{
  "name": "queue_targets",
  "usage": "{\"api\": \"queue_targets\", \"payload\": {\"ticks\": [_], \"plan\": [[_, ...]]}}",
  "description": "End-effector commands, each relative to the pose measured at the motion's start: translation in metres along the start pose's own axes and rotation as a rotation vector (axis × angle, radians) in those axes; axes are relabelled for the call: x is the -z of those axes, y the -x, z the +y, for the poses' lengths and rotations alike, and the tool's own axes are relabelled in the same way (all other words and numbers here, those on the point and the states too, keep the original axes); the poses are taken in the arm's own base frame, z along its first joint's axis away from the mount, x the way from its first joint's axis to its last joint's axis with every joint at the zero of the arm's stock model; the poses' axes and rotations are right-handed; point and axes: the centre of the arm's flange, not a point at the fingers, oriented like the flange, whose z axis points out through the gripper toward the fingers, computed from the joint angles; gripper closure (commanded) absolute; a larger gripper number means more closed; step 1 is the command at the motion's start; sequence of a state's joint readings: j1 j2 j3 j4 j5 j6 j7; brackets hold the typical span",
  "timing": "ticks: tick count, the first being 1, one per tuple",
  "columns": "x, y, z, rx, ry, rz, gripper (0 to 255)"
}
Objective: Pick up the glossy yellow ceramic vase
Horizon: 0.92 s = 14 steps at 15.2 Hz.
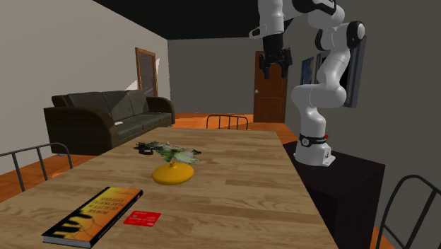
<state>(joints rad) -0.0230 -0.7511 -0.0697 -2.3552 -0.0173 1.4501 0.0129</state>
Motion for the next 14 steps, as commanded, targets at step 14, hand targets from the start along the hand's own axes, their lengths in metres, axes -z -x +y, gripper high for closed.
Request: {"api": "queue_targets", "payload": {"ticks": [14], "plan": [[-0.077,-0.138,0.036,0.041,0.013,0.068,0]]}}
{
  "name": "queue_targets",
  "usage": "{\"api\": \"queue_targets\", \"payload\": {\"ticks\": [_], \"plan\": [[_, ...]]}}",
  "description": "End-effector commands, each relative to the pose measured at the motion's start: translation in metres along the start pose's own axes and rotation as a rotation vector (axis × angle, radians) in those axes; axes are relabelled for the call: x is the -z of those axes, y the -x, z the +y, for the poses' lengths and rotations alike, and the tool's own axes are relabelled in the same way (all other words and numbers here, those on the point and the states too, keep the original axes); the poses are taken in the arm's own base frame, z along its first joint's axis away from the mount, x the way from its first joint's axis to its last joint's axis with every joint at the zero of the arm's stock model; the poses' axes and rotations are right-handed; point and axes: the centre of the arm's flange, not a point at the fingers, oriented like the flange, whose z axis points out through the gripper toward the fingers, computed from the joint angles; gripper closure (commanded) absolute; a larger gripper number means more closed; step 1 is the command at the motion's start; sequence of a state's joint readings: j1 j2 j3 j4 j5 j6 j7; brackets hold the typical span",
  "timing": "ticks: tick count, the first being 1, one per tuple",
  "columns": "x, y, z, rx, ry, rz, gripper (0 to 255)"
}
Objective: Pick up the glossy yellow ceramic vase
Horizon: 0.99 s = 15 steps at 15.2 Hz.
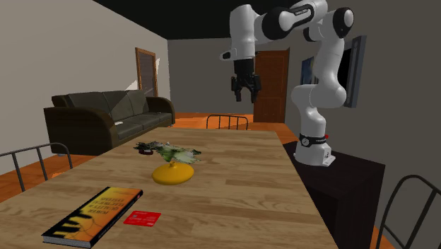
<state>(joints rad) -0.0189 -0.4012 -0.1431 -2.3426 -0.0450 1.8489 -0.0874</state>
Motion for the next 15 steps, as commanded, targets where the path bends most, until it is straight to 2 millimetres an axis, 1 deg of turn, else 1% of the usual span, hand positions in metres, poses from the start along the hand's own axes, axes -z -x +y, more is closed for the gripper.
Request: {"api": "queue_targets", "payload": {"ticks": [1,15], "plan": [[-0.011,-0.02,0.008,0.007,0.003,0.012,0],[-0.091,-0.171,0.046,0.051,0.017,0.085,0]]}}
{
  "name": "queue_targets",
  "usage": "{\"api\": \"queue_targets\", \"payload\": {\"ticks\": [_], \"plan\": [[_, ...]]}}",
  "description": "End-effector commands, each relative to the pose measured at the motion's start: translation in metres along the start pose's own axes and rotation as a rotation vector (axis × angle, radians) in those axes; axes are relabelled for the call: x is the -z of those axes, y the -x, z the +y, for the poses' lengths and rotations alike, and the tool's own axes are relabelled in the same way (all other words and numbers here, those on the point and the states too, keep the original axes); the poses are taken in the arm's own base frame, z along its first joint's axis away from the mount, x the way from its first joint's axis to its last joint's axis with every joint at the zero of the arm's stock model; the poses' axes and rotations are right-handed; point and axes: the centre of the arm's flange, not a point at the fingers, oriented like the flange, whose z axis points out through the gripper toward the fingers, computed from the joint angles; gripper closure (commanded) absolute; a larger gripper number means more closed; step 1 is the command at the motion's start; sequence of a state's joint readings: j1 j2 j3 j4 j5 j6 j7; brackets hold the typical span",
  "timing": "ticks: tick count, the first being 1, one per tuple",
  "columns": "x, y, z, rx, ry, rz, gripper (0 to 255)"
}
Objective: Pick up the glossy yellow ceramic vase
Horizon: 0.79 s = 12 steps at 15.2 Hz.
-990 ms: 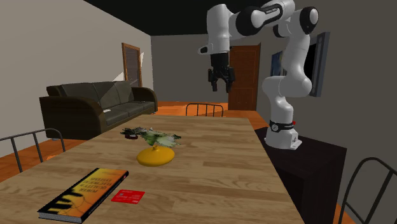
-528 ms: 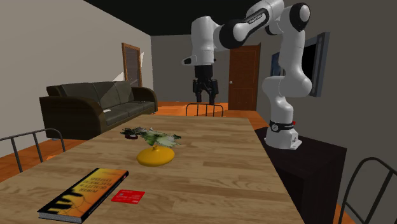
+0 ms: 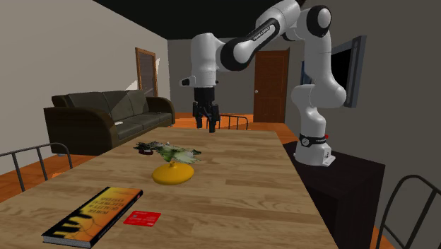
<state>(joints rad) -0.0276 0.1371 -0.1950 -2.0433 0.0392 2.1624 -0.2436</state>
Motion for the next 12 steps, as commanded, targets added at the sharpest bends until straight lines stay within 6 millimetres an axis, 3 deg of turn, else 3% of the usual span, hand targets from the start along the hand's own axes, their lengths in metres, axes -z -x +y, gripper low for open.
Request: {"api": "queue_targets", "payload": {"ticks": [1,10,12], "plan": [[-0.012,-0.022,0.006,0.007,0.002,0.011,0],[-0.065,-0.118,0.031,0.036,0.011,0.058,0],[-0.074,-0.124,0.033,0.037,0.012,0.061,0]]}}
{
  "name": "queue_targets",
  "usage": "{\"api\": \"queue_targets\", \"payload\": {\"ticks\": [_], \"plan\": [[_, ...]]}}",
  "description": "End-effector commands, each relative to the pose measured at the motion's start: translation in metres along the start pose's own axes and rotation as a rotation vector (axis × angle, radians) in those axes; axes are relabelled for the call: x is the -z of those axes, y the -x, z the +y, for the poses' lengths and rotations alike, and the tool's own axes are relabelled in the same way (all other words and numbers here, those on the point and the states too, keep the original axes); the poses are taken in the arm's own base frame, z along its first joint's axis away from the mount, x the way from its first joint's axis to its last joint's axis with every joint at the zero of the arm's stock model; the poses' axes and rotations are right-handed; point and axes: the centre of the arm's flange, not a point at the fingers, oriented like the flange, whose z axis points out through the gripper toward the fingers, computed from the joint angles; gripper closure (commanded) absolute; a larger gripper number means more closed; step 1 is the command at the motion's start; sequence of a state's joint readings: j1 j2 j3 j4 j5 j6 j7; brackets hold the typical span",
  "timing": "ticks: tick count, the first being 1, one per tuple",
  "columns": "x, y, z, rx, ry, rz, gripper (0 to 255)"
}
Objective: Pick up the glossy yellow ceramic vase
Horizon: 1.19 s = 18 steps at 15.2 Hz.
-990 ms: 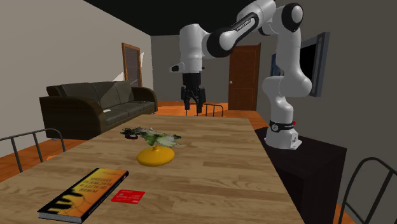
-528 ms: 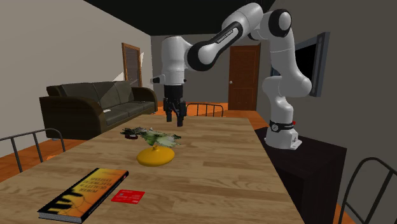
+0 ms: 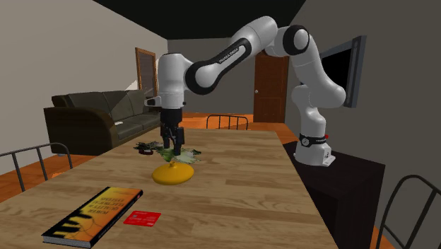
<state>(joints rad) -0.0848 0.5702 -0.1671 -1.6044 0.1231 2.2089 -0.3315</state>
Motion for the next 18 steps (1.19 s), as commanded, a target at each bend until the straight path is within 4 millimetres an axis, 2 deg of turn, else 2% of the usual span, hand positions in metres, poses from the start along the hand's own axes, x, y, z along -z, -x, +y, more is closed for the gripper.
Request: {"api": "queue_targets", "payload": {"ticks": [1,6,8,9,18], "plan": [[-0.011,-0.005,0.001,0.001,0.0,0.003,0],[-0.037,-0.003,0.001,0.001,0.0,0.003,0],[-0.04,-0.003,0.001,0.001,0.0,0.003,0],[-0.04,-0.003,0.001,0.001,0.0,0.003,255],[-0.04,-0.003,0.001,0.001,0.0,0.003,255]]}}
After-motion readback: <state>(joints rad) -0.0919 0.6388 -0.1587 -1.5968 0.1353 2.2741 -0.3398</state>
